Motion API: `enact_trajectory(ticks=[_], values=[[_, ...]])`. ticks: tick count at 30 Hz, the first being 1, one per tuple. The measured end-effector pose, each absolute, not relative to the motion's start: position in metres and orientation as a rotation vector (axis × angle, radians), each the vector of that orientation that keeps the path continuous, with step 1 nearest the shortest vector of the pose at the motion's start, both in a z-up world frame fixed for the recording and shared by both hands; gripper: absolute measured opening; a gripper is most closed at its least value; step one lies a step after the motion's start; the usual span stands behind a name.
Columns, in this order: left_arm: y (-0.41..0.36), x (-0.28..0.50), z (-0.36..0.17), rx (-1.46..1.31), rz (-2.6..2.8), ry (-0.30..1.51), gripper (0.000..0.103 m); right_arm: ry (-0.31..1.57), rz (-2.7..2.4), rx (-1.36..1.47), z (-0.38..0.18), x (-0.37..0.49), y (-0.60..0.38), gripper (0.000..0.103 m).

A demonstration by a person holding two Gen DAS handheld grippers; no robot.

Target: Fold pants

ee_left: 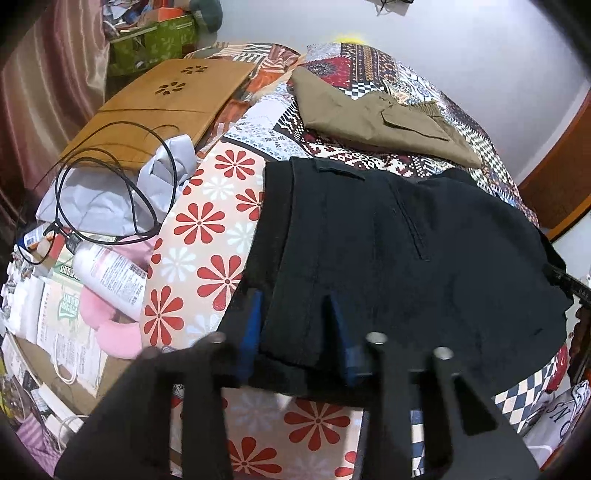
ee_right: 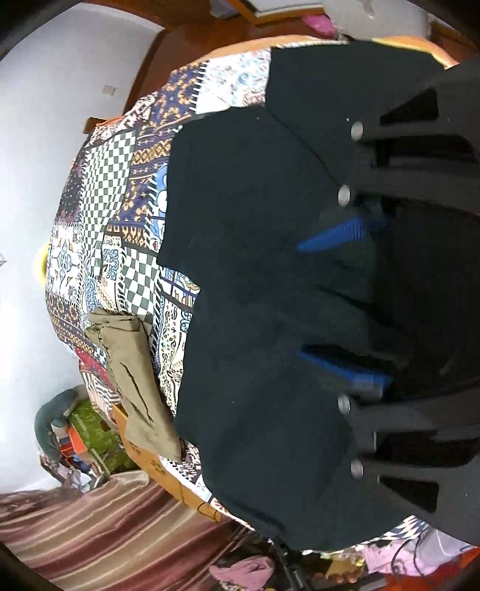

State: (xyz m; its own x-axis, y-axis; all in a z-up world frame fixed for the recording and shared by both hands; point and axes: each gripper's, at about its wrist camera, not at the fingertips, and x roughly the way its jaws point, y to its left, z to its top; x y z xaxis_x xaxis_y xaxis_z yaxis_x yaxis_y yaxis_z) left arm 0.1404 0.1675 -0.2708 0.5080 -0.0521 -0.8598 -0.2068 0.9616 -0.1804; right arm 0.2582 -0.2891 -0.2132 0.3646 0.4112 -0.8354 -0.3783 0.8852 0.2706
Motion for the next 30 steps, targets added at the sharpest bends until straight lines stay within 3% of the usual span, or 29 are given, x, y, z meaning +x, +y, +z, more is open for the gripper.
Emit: enact_trajectory(ticks=[2,5,16,30], values=[[0.166,0.141,-0.27,-0.262,0.098,1.035,0.03,1.077,0.514,0.046,-0.211,0.258,-0.293,0.024],[0.163,0.141,-0.265,-0.246,0.103,1.025,0.024,1.053,0.513,0.05,-0.203,0.257,-0.298,0.011],[0.147,0.133,-0.223,-0.16,0.099,0.93,0.021,0.922,0.529,0.048,-0.162,0.241,-0.305,0.008],[0.158,0.114,-0.22,-0.229,0.093,0.92,0.02,0.903,0.523,0.112,-0.151,0.222,-0.32,0.007]])
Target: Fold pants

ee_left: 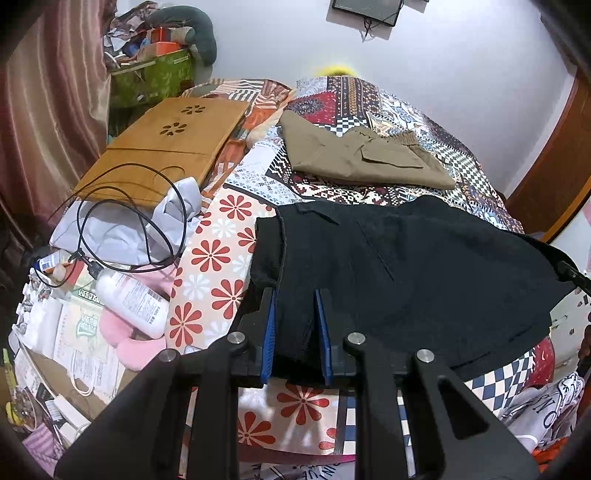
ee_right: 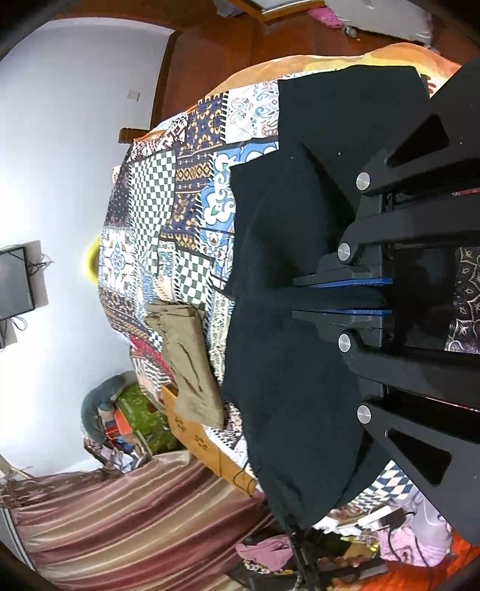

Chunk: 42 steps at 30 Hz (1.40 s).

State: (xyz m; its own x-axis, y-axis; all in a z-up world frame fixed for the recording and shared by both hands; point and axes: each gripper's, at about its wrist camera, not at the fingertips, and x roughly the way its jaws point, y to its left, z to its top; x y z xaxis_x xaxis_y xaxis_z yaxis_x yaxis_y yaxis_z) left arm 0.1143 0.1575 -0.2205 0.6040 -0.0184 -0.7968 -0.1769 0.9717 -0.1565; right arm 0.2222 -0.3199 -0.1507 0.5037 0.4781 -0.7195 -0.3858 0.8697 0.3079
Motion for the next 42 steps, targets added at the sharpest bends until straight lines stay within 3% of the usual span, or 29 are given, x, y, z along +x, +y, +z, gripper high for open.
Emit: enact_trajectory(ticks=[9,13,18,21,25,28,42], values=[[0.161,0.113,-0.258,-0.244,0.089,1.027,0.02,0.989,0.513,0.117,-0.173,0.212,-0.324,0.007],[0.162,0.113,-0.27,-0.241,0.098,1.054,0.027,1.052,0.504,0.133,-0.188,0.212,-0.328,0.007],[0.165,0.114,-0.262,-0.225,0.138,1.046,0.039,1.071,0.496,0.094,-0.187,0.213,-0.325,0.009],[0.168,0.115,-0.249,-0.215,0.165,1.022,0.041,1.067,0.481,0.078,-0.182,0.213,-0.327,0.019],[0.164,0.126,-0.227,-0.177,0.179,0.974,0.053,1.036,0.468,0.09,-0.17,0.216,-0.335,0.03],[0.15,0.144,-0.21,-0.131,0.16,0.935,0.055,0.995,0.457,0.082,-0.161,0.22,-0.338,0.036],[0.063,0.24,-0.186,-0.048,-0.064,0.875,0.061,0.944,0.457,-0.011,-0.152,0.284,-0.32,0.037]])
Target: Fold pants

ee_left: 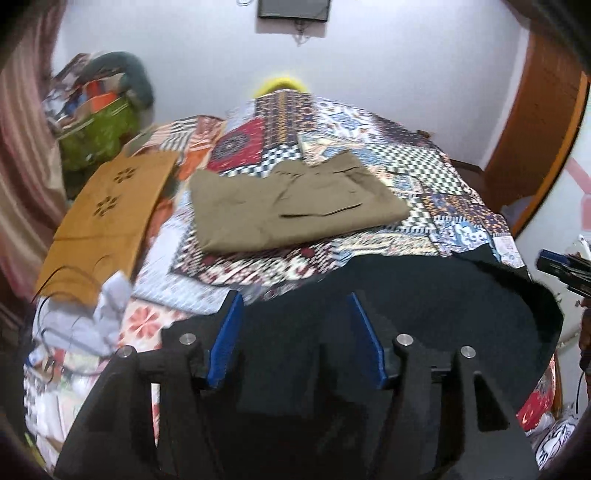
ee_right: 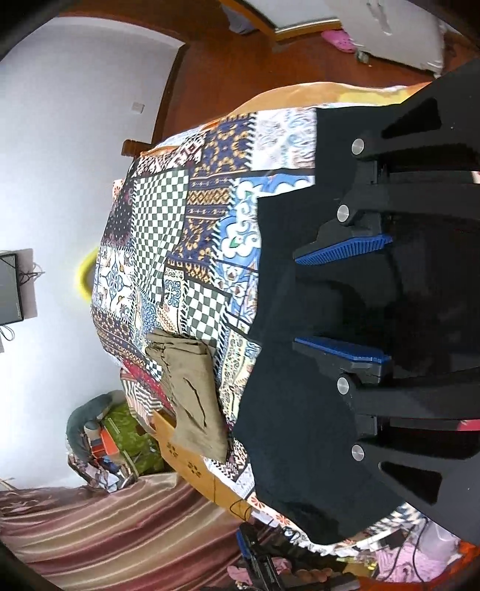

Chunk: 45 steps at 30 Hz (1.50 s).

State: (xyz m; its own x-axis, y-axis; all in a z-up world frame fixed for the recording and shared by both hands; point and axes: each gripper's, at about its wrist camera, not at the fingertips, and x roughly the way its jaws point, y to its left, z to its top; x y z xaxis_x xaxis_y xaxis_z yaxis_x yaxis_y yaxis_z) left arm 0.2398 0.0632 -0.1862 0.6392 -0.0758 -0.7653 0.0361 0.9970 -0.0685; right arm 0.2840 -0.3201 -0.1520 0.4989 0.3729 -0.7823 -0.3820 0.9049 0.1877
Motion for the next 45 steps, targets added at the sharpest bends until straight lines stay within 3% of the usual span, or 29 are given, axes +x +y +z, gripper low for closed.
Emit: enact_trajectory(ticks=[8,21,24,26,29,45], values=[[0.044,0.269,-0.202,-0.045,-0.115,0.891,0.062,1.006,0.536,-0.09,-0.165,0.33,-0.285,0.037],[0.04,0.286,-0.235,-0.06,-0.126,0.942,0.062,1.263,0.681,-0.33,-0.225,0.366,-0.235,0.037],[0.036,0.286,-0.239,-0.059,-0.135,0.952,0.062,1.276,0.704,-0.31,-0.229,0.366,-0.237,0.028],[0.033,0.284,-0.239,-0.054,-0.144,0.956,0.062,1.265,0.698,-0.308,-0.227,0.363,-0.239,0.014],[0.027,0.282,-0.235,-0.047,-0.157,0.953,0.062,1.225,0.684,-0.316,-0.22,0.357,-0.24,0.007],[-0.058,0.269,-0.203,0.022,-0.306,0.945,0.068,0.957,0.504,-0.037,-0.141,0.316,-0.351,0.005]])
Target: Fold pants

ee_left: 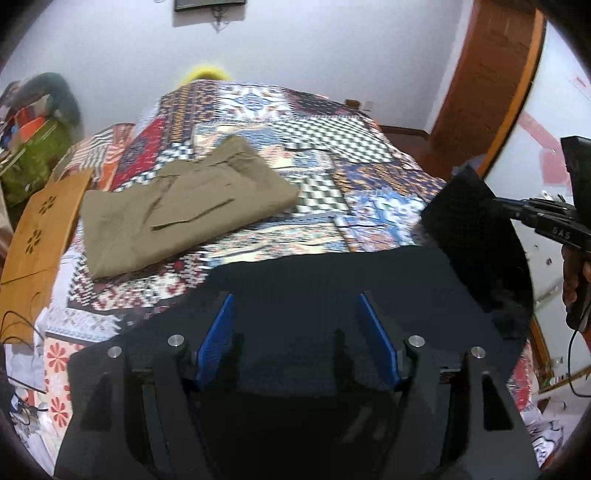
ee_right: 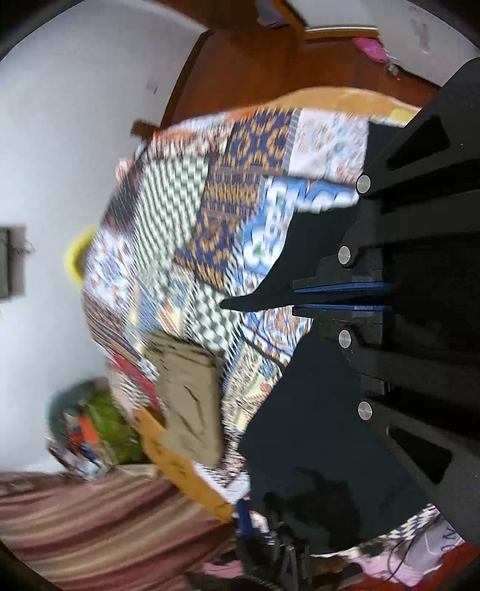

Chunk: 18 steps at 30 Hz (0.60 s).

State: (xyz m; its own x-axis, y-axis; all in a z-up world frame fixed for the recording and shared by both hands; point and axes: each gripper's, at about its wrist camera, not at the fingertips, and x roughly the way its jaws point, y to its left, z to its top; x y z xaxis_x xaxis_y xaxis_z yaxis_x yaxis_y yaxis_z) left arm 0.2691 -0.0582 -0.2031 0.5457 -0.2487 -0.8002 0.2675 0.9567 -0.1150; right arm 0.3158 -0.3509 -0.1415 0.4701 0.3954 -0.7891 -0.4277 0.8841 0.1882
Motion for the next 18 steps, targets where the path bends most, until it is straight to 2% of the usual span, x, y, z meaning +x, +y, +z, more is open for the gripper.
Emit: enact_trajectory(ticks=[5,11,18], values=[[-0.091,0.264,-0.202,0.03,-0.361,0.975,0.068,0.924,0.397,0.083,-0.14,0.286,-0.406,0.005],[-0.128,0.252,-0.201,0.068,-0.426,0.987,0.069,0.962,0.295,0.232,-0.164,0.244,-0.459,0.005],[-0.149,0.248,-0.203,0.073,-0.451,0.981,0.069,0.988,0.318,0.176,-0.164,0.246,-0.448,0.006]])
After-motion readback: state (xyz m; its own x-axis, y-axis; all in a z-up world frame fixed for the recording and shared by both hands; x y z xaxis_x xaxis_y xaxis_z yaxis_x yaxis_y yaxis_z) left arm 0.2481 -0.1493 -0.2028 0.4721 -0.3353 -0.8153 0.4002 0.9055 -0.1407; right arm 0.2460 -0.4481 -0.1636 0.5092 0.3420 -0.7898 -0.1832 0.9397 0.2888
